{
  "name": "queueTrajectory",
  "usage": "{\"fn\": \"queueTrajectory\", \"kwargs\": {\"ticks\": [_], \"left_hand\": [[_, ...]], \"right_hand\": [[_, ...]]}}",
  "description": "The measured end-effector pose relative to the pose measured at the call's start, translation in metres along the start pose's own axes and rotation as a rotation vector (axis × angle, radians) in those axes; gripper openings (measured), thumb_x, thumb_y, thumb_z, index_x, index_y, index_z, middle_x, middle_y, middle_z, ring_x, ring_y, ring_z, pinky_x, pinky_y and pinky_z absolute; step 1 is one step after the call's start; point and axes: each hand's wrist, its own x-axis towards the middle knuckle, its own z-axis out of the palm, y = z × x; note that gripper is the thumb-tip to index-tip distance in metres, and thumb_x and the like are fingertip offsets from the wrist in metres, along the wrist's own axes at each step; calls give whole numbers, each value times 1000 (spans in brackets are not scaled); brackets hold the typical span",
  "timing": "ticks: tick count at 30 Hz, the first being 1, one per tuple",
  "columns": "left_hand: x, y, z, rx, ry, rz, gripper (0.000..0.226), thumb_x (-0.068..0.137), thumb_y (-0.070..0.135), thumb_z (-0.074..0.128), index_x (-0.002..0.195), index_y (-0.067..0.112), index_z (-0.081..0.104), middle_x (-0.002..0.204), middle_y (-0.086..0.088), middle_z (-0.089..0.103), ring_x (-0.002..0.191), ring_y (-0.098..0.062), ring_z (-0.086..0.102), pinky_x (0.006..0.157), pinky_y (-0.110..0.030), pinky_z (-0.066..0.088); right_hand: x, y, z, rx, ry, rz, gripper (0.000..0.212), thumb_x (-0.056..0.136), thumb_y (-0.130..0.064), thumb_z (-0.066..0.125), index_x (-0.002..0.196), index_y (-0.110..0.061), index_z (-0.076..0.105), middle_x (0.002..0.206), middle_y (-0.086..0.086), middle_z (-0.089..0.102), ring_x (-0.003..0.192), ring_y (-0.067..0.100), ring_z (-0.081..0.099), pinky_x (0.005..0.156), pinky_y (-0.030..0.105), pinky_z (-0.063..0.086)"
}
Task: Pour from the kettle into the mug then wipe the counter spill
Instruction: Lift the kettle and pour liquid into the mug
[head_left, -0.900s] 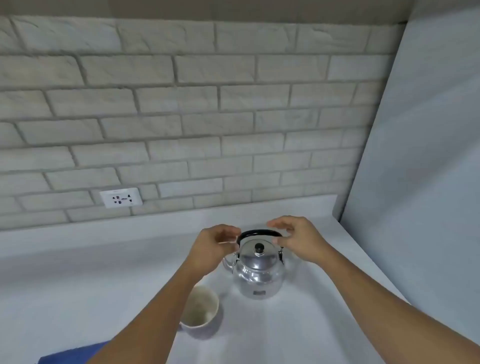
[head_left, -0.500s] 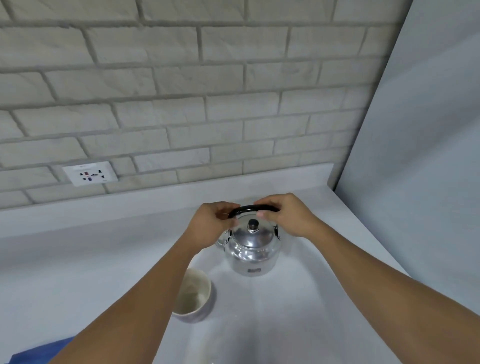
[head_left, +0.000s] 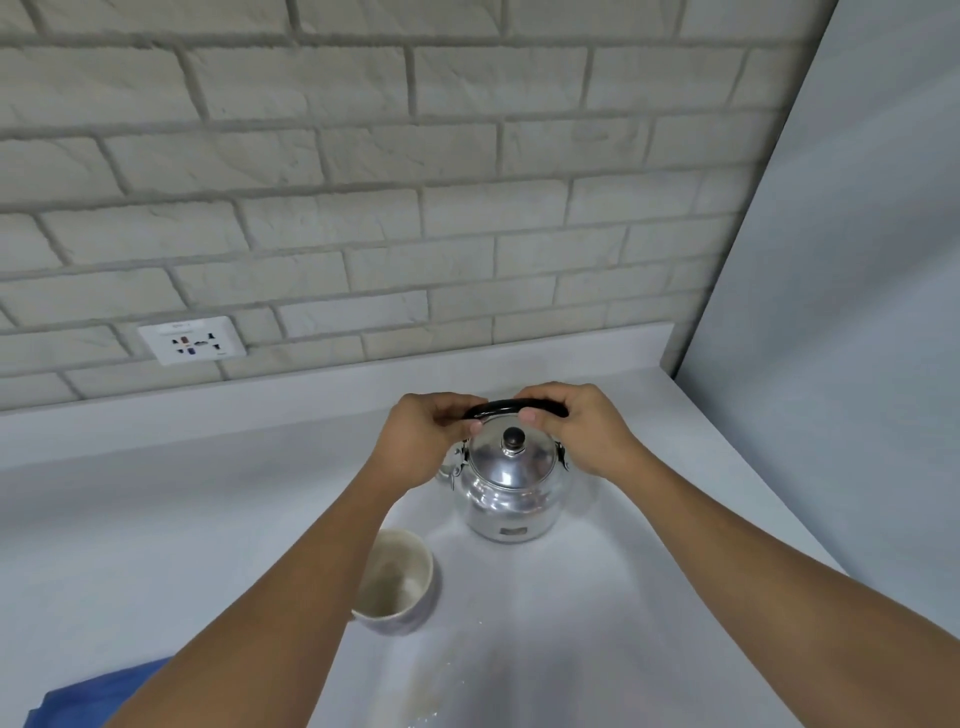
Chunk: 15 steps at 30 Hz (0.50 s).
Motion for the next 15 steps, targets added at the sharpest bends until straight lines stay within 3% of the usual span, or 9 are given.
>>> {"fn": "queueTrajectory", "kwargs": {"ticks": [3,9,15], "left_hand": [[-12,17,-14,-8,-7,46,36,83,0,79,116,15,77,107,0,80,102,-12,75,98,-26,56],[-63,23,-62,8,31,92,37,84,7,81,118,20,74,117,6,77,113,-10,69,105,-34,51],[-114,-4,-93,9,55,13,35,83,14,82,116,25,75,121,11,75,115,-7,68,107,-32,49]], "right_hand": [[-6,-18,-3,27,15,-47,30,89,-12,76,95,-41,76,95,-21,79,92,-3,71,81,8,48],[-24,-56,-13,87,58,-123,20,90,-15,76,101,-32,79,100,-5,80,98,9,73,92,19,54],[-47,-87,-15,87,59,-191,20,88,-11,77,99,-28,78,92,-15,78,92,1,72,88,15,52]]}}
